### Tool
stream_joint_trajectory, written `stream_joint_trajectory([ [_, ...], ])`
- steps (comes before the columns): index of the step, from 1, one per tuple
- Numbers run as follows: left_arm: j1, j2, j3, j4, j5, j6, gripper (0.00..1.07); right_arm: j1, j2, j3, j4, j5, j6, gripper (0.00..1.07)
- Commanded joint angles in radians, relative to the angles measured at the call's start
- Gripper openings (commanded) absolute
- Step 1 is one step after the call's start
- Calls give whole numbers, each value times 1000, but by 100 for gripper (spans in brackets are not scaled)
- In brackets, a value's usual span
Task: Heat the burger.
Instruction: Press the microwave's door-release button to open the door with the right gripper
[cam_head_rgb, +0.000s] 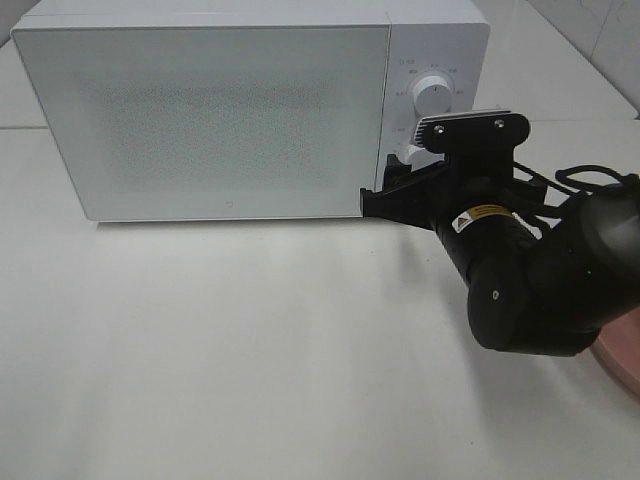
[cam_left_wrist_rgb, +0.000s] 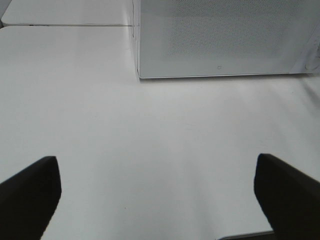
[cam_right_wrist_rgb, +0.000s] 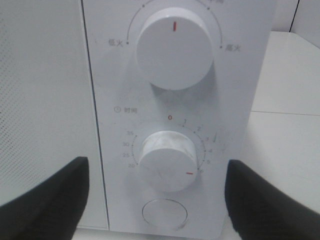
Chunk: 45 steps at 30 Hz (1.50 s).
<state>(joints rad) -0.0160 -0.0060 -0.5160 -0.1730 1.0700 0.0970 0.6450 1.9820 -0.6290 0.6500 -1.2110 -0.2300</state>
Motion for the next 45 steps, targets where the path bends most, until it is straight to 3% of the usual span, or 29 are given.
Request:
stream_joint_trajectory([
  [1,5,-18,-1,-5,1,-6,98,-5,11,-19,-14,-19,5,74],
  [10,5,-18,-1,-5,1,-6,98,-11,13,-19,-14,7,19,74],
  [15,5,-18,-1,-5,1,-6,98,-11,13,-18,-14,9,178,71],
  [23,5,-18,-1,-5,1,-6,98,-11,13,-18,-14,74,716,48],
  [25,5,-18,-1,-5,1,-6,98,-11,13,-18,-14,107,940,34],
  [26,5,-18,-1,-5,1,-6,98,-11,13,-18,-14,107,940,34],
  [27,5,-18,-1,-5,1,-6,98,-11,13,-18,-14,130,1080,24],
  [29,5,-18,-1,-5,1,-6,98,-11,13,-18,-14,141,1126,19],
  [30,5,-18,-1,-5,1,-6,98,-11,13,-18,-13,172,1214,10],
  [31,5,-18,-1,-5,1,-6,98,-11,13,-18,-13,172,1214,10],
  [32,5,-18,-1,-5,1,-6,98,-11,13,-18,-8,223,1268,2],
  [45,5,-18,-1,-5,1,-6,98,-11,13,-18,9,295,1352,0],
])
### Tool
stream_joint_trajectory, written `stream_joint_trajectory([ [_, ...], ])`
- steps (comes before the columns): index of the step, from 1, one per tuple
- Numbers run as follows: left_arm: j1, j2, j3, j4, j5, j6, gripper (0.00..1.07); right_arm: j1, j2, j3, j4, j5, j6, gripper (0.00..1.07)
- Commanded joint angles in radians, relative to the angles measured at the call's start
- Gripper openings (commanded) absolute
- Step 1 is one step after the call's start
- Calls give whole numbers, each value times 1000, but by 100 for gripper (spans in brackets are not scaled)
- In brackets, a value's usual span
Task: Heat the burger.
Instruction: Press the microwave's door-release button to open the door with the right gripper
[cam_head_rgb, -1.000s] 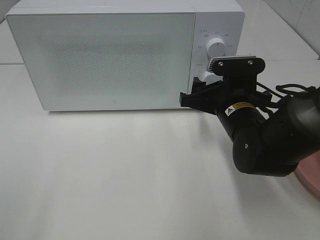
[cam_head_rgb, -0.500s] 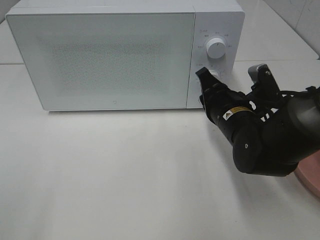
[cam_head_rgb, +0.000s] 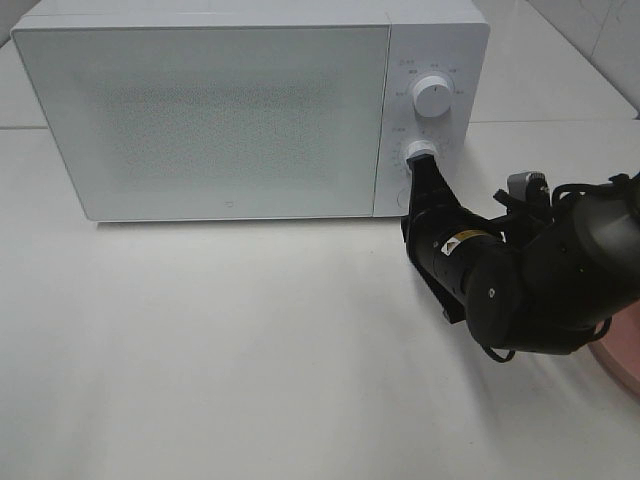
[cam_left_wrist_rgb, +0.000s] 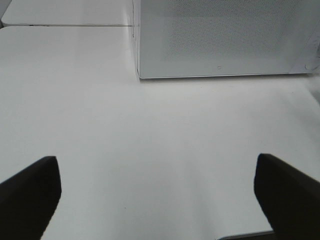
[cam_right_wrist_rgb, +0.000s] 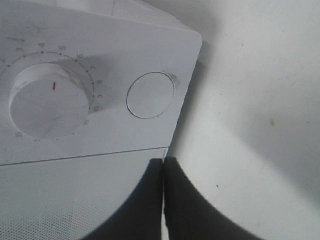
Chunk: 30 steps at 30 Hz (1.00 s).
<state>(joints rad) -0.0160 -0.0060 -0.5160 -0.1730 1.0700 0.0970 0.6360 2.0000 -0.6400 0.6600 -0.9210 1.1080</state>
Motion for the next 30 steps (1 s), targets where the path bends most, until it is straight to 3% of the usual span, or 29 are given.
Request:
stream_joint_trajectory([
  [1,5,-18,-1,-5,1,-6,98,-2,-5,-7,-1,5,14,0],
  [13,5,-18,-1,-5,1,-6,98,-49,81,-63,-83,-32,147,0],
  [30,5,-18,-1,-5,1,-6,98,-122,111,-136,-114,-37,144,0],
])
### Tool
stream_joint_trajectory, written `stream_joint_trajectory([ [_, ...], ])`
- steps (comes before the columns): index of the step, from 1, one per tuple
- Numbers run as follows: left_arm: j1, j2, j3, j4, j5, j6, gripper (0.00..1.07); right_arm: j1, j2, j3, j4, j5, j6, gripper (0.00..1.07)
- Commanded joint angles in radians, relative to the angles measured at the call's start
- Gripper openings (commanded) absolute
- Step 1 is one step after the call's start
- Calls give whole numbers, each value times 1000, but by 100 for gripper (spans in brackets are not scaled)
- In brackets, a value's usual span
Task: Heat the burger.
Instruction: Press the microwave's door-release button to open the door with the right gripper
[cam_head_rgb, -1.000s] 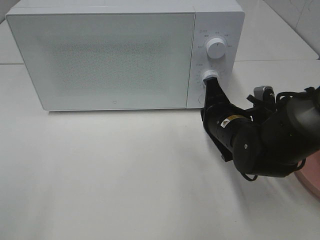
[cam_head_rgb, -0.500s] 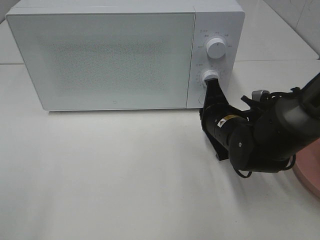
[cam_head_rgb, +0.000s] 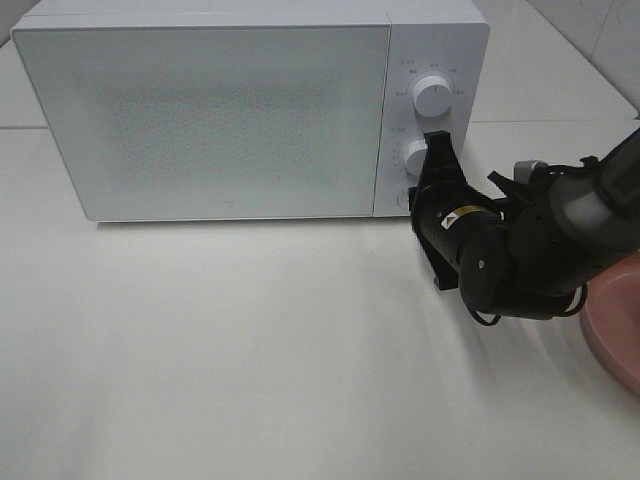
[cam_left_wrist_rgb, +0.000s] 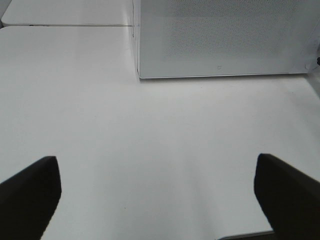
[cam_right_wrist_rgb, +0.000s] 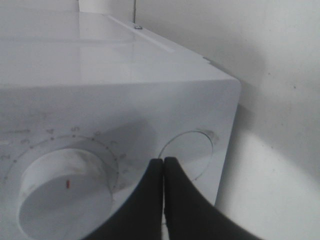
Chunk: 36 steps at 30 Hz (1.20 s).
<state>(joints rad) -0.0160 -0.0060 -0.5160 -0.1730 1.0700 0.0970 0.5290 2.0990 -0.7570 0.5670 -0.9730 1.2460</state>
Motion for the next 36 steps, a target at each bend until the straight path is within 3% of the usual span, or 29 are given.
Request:
stream_joint_trajectory([
  [1,5,-18,-1,-5,1,-6,98,-14,16,-24,-29,24,9,0],
  [36,5,-18,-1,-5,1,-6,98,-29,80,-158,73,-85,2,0],
])
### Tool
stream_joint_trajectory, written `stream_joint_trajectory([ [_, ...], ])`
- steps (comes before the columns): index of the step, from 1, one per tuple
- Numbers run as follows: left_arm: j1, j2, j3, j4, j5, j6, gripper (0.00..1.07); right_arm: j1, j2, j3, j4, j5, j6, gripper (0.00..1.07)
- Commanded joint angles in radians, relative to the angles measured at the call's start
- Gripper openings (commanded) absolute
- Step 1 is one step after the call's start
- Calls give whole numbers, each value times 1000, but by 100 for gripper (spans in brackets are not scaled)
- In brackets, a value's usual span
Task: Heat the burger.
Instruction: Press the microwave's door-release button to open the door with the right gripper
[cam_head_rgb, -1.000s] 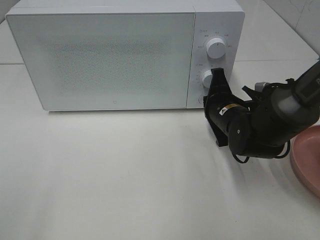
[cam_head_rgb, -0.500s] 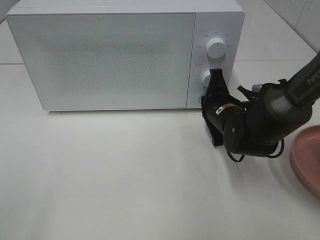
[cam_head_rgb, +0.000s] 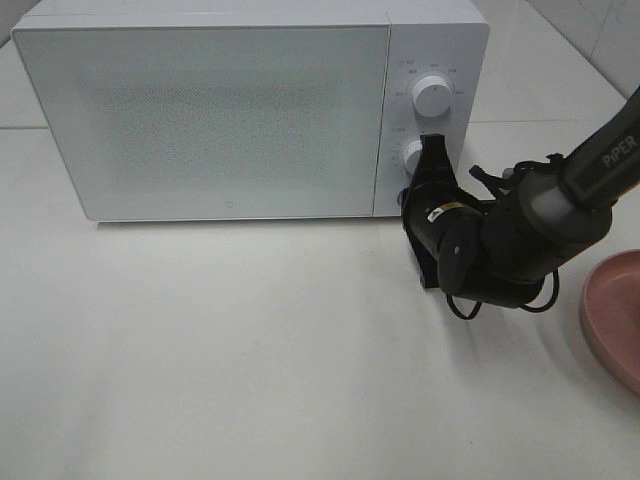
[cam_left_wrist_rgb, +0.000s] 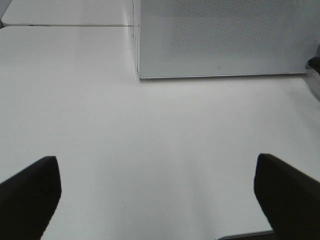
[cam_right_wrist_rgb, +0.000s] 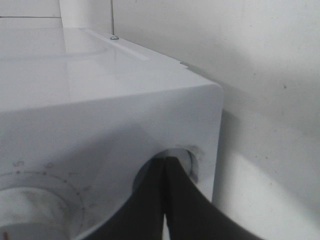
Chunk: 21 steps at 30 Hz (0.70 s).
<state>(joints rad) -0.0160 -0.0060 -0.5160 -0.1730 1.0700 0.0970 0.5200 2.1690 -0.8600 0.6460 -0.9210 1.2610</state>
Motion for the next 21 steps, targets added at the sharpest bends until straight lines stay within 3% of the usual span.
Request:
stream_joint_trajectory([
  [1,5,-18,-1,-5,1,-6,98,-20,31,-79,-6,-137,-12,0],
  [9,5,-18,-1,-5,1,-6,98,-20,75,-138,-5,-273,-20,0],
  [21,5,-18,-1,-5,1,-6,98,-18,33,-125,-9,-239,-57,0],
])
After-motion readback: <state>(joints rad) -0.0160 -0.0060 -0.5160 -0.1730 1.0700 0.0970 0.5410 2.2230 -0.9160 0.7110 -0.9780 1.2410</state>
